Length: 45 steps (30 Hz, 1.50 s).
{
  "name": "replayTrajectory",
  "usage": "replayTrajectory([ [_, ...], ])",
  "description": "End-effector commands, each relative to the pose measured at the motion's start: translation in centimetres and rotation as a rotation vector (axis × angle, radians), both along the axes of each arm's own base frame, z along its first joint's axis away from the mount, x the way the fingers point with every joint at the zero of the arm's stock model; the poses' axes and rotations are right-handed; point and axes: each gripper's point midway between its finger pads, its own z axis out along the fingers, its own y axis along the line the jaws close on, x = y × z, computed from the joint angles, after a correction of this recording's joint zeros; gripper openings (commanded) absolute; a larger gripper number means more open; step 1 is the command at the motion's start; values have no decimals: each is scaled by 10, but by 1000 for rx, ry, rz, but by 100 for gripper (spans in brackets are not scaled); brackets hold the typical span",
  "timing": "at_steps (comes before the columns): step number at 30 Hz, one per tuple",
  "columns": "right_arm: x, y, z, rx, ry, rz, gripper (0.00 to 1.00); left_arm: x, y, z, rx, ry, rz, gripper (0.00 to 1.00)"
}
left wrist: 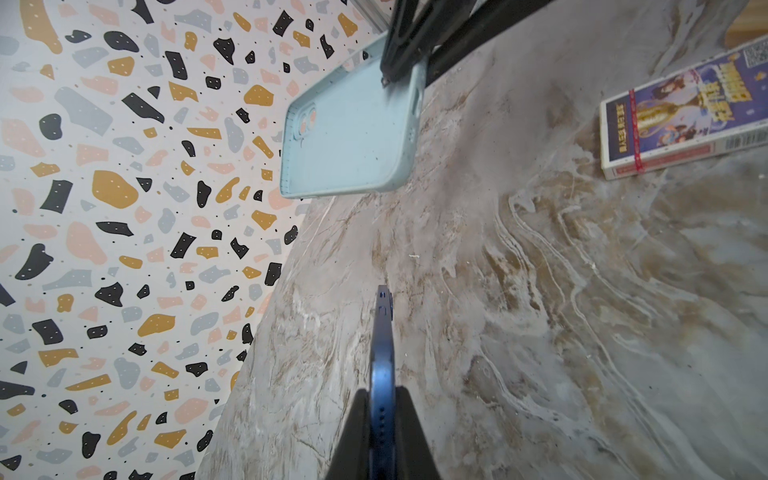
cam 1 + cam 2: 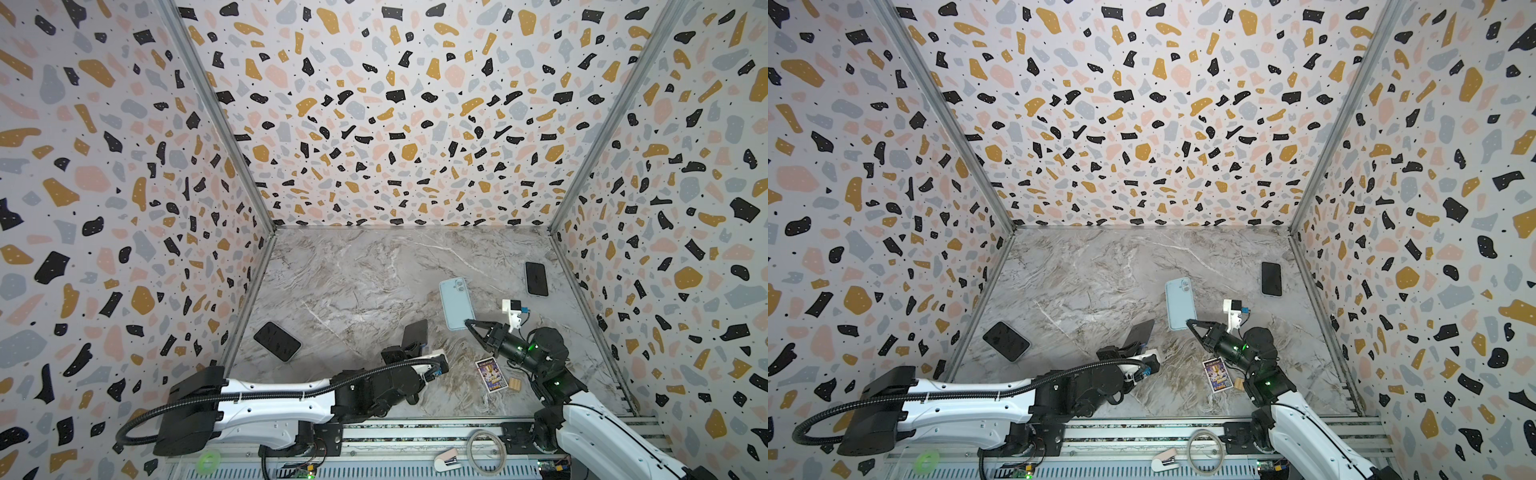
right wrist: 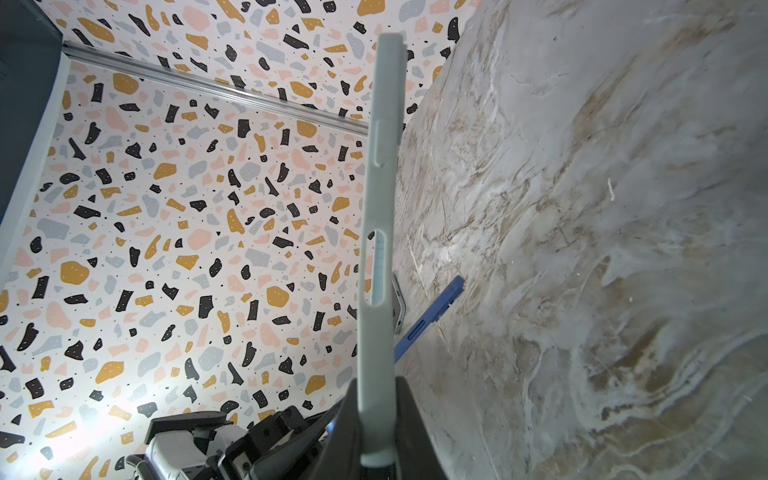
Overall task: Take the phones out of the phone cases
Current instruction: 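Pull the case off with the left gripper while the right holds the phone, then lower the case with the left gripper while the right lowers the phone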
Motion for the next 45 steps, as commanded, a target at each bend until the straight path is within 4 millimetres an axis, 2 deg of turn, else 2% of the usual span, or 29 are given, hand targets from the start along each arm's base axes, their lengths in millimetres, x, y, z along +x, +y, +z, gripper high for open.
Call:
replayTrajectory([
  [1, -3, 8, 8, -26, -8, 33, 0, 0, -3, 16, -58, -71, 21, 4],
  [4, -7, 13, -5, -55, 35, 39, 0, -4, -2, -1, 0, -81, 27, 3],
  [13, -22, 19, -47, -105, 154, 25, 0, -10, 2, -28, 32, -85, 42, 2],
  [22, -40, 25, -73, -131, 218, 28, 0, -16, -3, -54, 101, -73, 35, 2],
  [29, -51, 28, -88, -151, 255, 24, 0, -15, -3, -67, 149, -76, 38, 2],
  [33, -54, 31, -90, -157, 262, 29, 0, -18, -5, -70, 142, -58, 23, 3],
  [42, -60, 36, -100, -172, 291, 35, 0, -24, -10, -83, 162, -7, -14, 10],
  [45, -61, 37, -104, -170, 300, 35, 0, -26, -11, -87, 169, 7, -24, 16],
])
